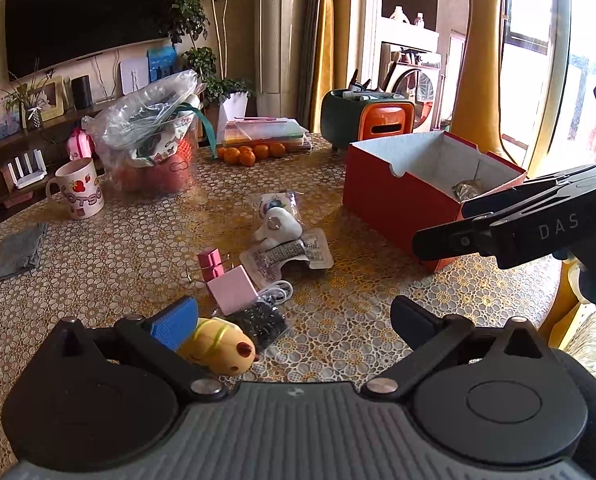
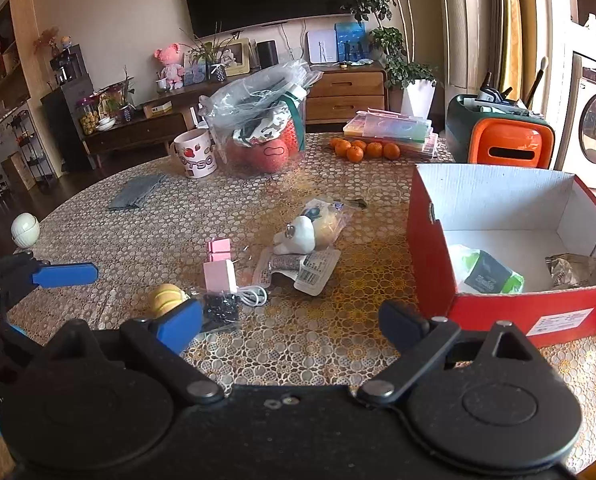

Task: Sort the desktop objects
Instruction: 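Move both tools back toward the yellow toy and black clip bag, then grasp the yellow squishy toy with left tool while right tool grasps black clip bag, then carry the yellow toy and black clip bag over the red shoebox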

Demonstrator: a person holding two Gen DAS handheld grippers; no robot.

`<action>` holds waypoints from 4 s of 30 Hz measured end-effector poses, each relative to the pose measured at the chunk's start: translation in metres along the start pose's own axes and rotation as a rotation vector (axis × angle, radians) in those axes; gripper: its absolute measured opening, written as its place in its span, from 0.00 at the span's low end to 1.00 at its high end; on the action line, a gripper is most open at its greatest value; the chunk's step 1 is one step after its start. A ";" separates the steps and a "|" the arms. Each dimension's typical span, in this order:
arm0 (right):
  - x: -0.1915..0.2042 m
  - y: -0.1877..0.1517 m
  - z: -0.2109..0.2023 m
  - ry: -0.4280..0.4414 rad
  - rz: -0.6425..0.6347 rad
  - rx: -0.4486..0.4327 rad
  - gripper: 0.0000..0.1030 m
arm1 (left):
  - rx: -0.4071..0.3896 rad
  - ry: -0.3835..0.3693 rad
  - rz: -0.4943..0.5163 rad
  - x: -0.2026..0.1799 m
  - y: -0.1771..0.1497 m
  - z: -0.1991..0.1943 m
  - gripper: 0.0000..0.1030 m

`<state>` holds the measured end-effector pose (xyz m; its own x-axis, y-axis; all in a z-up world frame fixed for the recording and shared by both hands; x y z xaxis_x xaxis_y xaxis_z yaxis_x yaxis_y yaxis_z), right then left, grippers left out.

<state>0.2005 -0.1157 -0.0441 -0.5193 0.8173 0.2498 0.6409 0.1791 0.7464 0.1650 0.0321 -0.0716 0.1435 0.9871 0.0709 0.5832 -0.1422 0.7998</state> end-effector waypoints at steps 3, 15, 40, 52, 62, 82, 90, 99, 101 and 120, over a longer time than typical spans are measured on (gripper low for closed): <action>0.007 -0.002 0.011 0.006 -0.005 0.015 0.92 | 0.006 0.015 0.012 0.010 -0.007 0.007 1.00; 0.035 -0.012 0.064 0.029 -0.008 0.092 0.92 | 0.046 0.021 0.049 0.031 -0.030 0.046 1.00; 0.037 -0.024 0.162 -0.022 0.120 0.223 0.75 | 0.091 -0.016 0.057 0.054 -0.050 0.101 0.99; 0.029 -0.027 0.178 -0.030 0.202 0.244 0.66 | 0.094 -0.036 0.033 0.055 -0.052 0.110 0.99; 0.038 -0.030 0.179 0.009 0.209 0.258 0.61 | 0.108 -0.047 0.007 0.059 -0.060 0.110 0.74; 0.040 -0.029 0.163 -0.014 0.148 0.231 0.33 | 0.087 -0.030 0.017 0.047 -0.049 0.094 0.70; 0.023 -0.030 0.126 -0.017 0.181 0.197 0.33 | 0.071 -0.045 0.043 0.021 -0.034 0.074 0.70; 0.002 -0.028 0.071 -0.013 0.188 0.136 0.33 | 0.049 -0.063 0.074 -0.016 -0.009 0.054 0.70; -0.003 -0.026 0.057 -0.016 0.180 0.121 0.33 | 0.044 -0.070 0.081 -0.027 -0.003 0.049 0.70; -0.062 -0.019 -0.041 -0.054 0.140 0.004 0.33 | -0.009 -0.116 0.167 -0.128 0.039 0.030 0.70</action>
<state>0.1978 -0.1919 -0.0484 -0.3933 0.8627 0.3179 0.7074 0.0630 0.7040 0.1930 -0.1021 -0.0676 0.3294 0.9346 0.1342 0.5363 -0.3022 0.7881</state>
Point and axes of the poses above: each gripper's, at about its wrist camera, not at the fingertips, and z roughly the way its jaws point, x to its left, y to its top, the point moved 10 cm from there along z, roughly the way its jaws point, and after that the axes turned 8 degrees about y, right-handed, at the moved point
